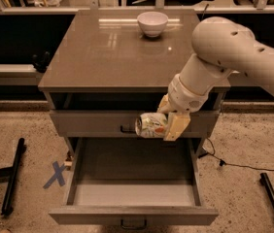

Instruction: Place 7up can into middle drawer

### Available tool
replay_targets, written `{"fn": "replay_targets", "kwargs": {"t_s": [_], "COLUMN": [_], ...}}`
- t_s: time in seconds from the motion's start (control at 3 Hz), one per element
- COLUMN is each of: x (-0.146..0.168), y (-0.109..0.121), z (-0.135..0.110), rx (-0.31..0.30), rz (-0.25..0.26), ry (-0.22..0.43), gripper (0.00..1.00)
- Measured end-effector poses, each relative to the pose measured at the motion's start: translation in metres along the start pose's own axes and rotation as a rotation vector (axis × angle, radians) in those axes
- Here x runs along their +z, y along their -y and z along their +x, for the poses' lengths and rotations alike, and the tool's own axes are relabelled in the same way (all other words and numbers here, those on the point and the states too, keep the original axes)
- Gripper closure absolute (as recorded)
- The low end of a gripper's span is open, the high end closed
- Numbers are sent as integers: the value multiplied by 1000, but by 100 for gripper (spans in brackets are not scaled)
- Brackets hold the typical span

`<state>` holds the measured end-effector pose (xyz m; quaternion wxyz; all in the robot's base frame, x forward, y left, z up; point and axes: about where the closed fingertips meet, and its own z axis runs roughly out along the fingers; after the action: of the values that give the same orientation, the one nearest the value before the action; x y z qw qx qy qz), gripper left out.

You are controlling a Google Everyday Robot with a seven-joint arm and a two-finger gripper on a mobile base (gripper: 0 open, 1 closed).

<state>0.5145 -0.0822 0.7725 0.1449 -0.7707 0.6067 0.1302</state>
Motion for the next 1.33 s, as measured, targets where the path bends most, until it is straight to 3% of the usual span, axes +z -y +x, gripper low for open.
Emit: {"fn": "replay_targets", "kwargs": {"t_s": [0.33, 0.67, 1.0, 1.33], "x": [18, 72, 140, 178], "y": [1, -5, 6, 18], "z": [5, 17, 35, 43], "rx": [17, 44, 98, 135], "rz": [-5, -12, 34, 64], "ry": [-7, 47, 104, 120], "gripper": [100, 100, 100, 100]}}
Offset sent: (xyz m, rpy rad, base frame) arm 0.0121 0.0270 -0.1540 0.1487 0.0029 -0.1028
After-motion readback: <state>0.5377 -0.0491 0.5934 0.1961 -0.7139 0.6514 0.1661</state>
